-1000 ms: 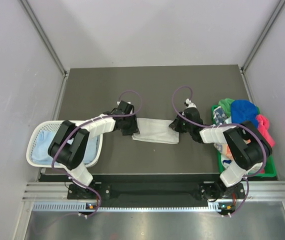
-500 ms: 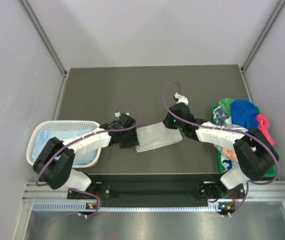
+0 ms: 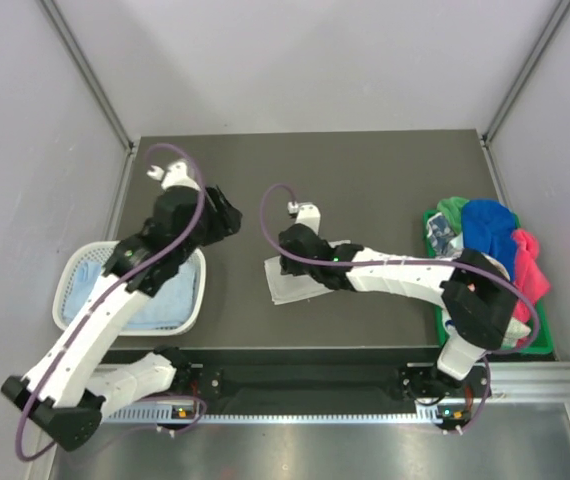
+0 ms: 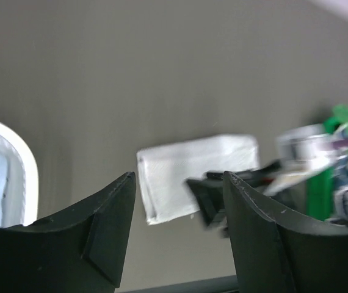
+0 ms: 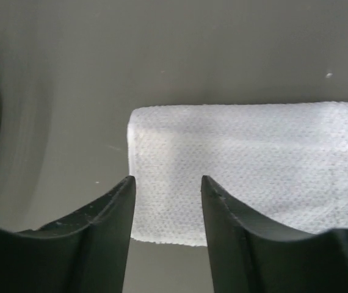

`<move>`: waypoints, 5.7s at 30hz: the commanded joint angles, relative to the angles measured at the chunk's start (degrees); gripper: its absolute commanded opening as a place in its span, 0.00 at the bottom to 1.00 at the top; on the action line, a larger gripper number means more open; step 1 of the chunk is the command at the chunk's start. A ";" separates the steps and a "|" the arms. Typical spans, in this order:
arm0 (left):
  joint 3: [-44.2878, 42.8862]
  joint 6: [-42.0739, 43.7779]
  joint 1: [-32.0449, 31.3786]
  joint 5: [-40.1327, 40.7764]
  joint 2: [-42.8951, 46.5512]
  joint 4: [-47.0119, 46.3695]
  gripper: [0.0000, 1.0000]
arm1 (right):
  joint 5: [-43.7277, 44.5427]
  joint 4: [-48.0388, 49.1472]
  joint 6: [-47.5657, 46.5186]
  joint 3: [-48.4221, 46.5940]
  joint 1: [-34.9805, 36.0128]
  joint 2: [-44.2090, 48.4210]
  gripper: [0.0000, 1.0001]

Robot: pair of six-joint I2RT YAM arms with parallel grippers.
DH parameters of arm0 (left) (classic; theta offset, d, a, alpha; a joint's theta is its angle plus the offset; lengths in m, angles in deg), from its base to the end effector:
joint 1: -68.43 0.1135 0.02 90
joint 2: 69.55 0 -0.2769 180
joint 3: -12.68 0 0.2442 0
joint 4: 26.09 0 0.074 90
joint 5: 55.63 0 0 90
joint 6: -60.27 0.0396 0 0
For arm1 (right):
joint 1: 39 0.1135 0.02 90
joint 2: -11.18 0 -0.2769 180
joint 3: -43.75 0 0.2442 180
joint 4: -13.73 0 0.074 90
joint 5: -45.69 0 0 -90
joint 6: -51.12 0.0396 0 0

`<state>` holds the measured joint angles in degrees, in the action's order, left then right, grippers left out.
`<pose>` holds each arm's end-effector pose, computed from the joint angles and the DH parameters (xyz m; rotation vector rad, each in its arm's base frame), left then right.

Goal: Fold and stack the towels
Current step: Neatly place the folded towel into the bin, then grab crumpled towel

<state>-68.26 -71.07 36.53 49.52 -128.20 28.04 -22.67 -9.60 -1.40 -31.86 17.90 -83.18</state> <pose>0.1729 -0.0954 0.3834 -0.3333 2.1166 -0.4808 0.2058 0.2890 0.2368 -0.1932 2.2739 0.4460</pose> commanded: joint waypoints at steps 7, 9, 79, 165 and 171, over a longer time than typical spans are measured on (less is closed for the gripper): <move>-12.64 4.78 0.17 4.27 8.64 9.76 0.64 | 11.92 -15.76 -1.26 -16.83 8.04 -12.50 0.60; -13.26 5.04 0.17 3.83 9.34 10.37 0.64 | 12.71 -18.22 -1.35 -19.11 8.83 -15.14 0.62; -26.27 8.82 0.17 -1.27 12.24 23.11 0.60 | -24.02 21.94 31.17 -40.10 12.88 -27.53 0.00; -10.57 5.31 0.00 -23.59 0.03 -12.38 0.61 | 20.69 -7.00 5.23 1.70 1.02 29.92 0.84; -0.96 4.60 -2.55 -25.18 -2.08 -16.17 0.61 | 30.29 -38.92 19.63 4.52 -3.11 50.03 0.87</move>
<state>-70.91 -65.67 35.18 27.19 -130.72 18.42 -0.31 -26.43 10.11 -28.54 16.70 -38.20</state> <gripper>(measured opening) 0.608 0.862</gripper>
